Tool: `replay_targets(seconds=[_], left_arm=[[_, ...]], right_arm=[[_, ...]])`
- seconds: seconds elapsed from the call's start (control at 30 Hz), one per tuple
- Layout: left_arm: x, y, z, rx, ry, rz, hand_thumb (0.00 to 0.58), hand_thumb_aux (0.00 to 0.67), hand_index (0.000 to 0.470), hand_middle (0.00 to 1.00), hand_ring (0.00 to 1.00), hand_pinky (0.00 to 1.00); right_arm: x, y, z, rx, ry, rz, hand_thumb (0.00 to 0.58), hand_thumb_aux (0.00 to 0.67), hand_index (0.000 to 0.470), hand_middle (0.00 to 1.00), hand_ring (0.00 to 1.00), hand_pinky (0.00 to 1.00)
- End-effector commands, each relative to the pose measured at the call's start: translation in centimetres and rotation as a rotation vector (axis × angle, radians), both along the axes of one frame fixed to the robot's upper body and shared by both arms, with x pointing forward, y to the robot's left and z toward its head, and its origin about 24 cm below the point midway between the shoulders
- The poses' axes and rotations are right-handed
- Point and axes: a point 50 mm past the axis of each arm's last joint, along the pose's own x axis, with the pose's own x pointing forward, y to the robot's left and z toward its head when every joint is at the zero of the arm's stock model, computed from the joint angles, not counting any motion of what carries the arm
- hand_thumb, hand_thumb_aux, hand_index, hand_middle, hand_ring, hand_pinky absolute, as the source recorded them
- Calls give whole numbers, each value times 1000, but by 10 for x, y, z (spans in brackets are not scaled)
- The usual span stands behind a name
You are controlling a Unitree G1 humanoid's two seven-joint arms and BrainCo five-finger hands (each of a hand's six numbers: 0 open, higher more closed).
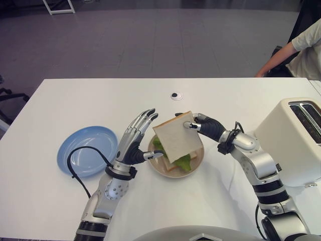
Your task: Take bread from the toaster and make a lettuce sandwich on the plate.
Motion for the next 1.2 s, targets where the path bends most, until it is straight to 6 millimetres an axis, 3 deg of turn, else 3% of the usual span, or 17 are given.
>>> replay_targets(seconds=[0.03,0.4,0.63,0.97,1.2], left_arm=[[0,0,1,21,-1,-7,0,0,0,0,0,0],[-4,-8,7,133,-48,-43,0,0,0,0,0,0],[-17,-25,3,411,-79,-203,0,0,0,0,0,0],[-22,-39,-46,676,49,-330,0,0,0,0,0,0],[-21,-27,-71,673,217,-338,0,0,0,0,0,0]], right_arm=[[3,3,-7,-74,-42,5,580,670,470,0,0,0],[10,-5,-34,-290,-149,-46,580,670,470,0,0,0],[13,-6,-39,-354,-213,-54,580,670,470,0,0,0],[12,-1,-40,-355,-249,-42,580,670,470,0,0,0],[12,2,-38,-357,-275,-39,580,670,470,0,0,0]])
